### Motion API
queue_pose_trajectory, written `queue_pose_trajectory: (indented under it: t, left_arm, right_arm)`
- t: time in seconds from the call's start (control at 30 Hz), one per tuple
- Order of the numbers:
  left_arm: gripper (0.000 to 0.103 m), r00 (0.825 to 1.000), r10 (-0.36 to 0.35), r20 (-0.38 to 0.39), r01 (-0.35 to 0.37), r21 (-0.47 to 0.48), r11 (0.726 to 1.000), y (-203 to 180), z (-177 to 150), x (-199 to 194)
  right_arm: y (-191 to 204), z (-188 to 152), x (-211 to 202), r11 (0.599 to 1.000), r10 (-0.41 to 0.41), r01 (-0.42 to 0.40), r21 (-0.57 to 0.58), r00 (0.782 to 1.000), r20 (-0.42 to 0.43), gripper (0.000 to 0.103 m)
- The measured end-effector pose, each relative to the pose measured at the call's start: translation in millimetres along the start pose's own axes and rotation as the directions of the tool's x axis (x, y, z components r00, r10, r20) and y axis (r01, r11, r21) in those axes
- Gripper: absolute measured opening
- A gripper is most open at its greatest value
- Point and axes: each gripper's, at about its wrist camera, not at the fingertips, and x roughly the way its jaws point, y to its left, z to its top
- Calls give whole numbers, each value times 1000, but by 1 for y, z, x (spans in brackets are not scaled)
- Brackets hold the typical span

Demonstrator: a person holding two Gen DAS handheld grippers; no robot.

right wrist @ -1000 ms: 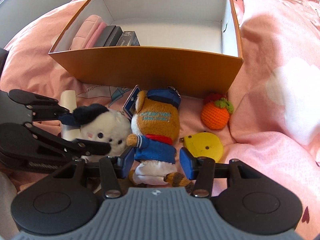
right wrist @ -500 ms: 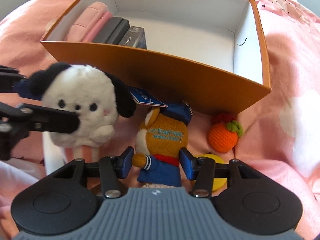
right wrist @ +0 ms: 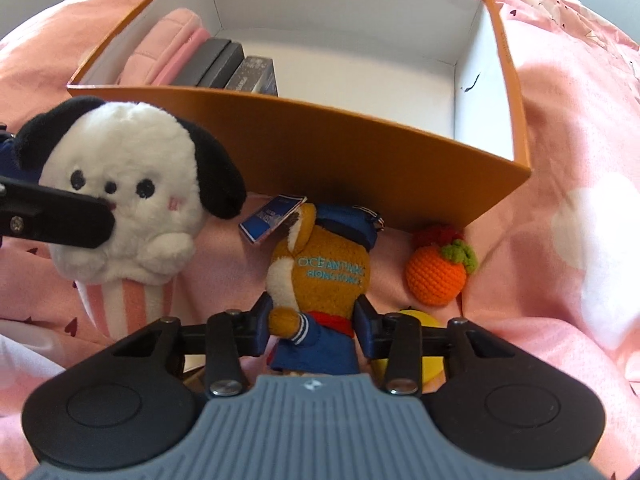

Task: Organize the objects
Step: 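Lift both plush toys up over the orange box wall, then lower both plush toys into the box beside the standing cases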

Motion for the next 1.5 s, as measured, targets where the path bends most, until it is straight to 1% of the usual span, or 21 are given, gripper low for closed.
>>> queue_pose_trajectory:
  t: [0.13, 0.2, 0.23, 0.33, 0.43, 0.6, 0.73, 0.77, 0.83, 0.9, 0.93, 1.03, 1.1, 1.13, 1.2, 1.27, 1.37, 1.5]
  left_arm:
    - [58, 999, -31, 13, 31, -10, 999, 2, 3, -12]
    - [58, 998, -57, 21, 58, -24, 998, 4, 5, -21]
    - [58, 997, -69, 23, 69, -29, 997, 5, 6, -24]
    - [58, 994, -103, 34, 104, -54, 993, 8, 12, -35]
    - [58, 989, -135, 59, 140, -72, 988, 9, 19, -47]
    - [58, 980, -155, 126, 165, -74, 983, 8, 41, -63]
    - [58, 972, -141, 188, 160, -88, 983, 8, 66, -70]
    - [58, 972, -131, 197, 151, -88, 985, 8, 73, -69]
    - [58, 975, -110, 192, 128, -84, 988, 7, 86, -64]
    - [58, 984, -87, 157, 101, -82, 992, 7, 99, -51]
    - [58, 988, -76, 136, 88, -89, 992, 8, 105, -43]
    - [58, 997, -41, 70, 48, -113, 992, 11, 117, -14]
    - [58, 999, -30, 26, 33, -125, 992, 14, 122, 6]
    - [58, 1000, -26, 9, 27, -132, 991, 16, 123, 16]
    - [58, 1000, -16, -10, 15, -132, 991, 17, 128, 28]
    - [58, 999, 10, -33, -14, -119, 993, 15, 133, 39]
    - [58, 997, 39, -74, -46, -96, 994, 12, 136, 55]
    - [58, 988, 74, -138, -83, -62, 995, 8, 139, 77]
  right_arm:
    - [0, -1, -26, 1000, 5, -5, -1, 999, 49, 43]
    - [-2, -3, -43, 1000, 17, -17, 5, 997, 80, 43]
    - [-3, -3, -50, 999, 29, -30, 12, 995, 92, 43]
    - [-15, -1, -72, 992, 101, -110, 57, 986, 131, 43]
    - [-19, 6, -92, 985, 138, -154, 76, 973, 187, 43]
    - [-29, 26, -120, 975, 173, -204, 85, 943, 286, 43]
    - [-40, 45, -130, 969, 174, -225, 104, 917, 358, 43]
    - [-45, 53, -129, 967, 171, -228, 112, 911, 375, 43]
    - [-53, 64, -132, 963, 170, -238, 129, 902, 398, 43]
    - [-64, 75, -128, 955, 180, -258, 149, 899, 399, 43]
    - [-69, 80, -123, 951, 183, -264, 164, 901, 393, 43]
    - [-82, 92, -101, 940, 178, -265, 215, 918, 355, 43]
    - [-93, 97, -81, 921, 193, -286, 265, 926, 325, 43]
    - [-98, 97, -71, 909, 206, -300, 290, 927, 313, 43]
    - [-104, 101, -54, 898, 218, -308, 313, 932, 290, 43]
    - [-106, 105, -40, 902, 218, -298, 311, 939, 267, 43]
    - [-109, 111, -23, 894, 247, -312, 321, 942, 228, 43]
    - [-108, 117, -6, 903, 242, -288, 319, 954, 177, 43]
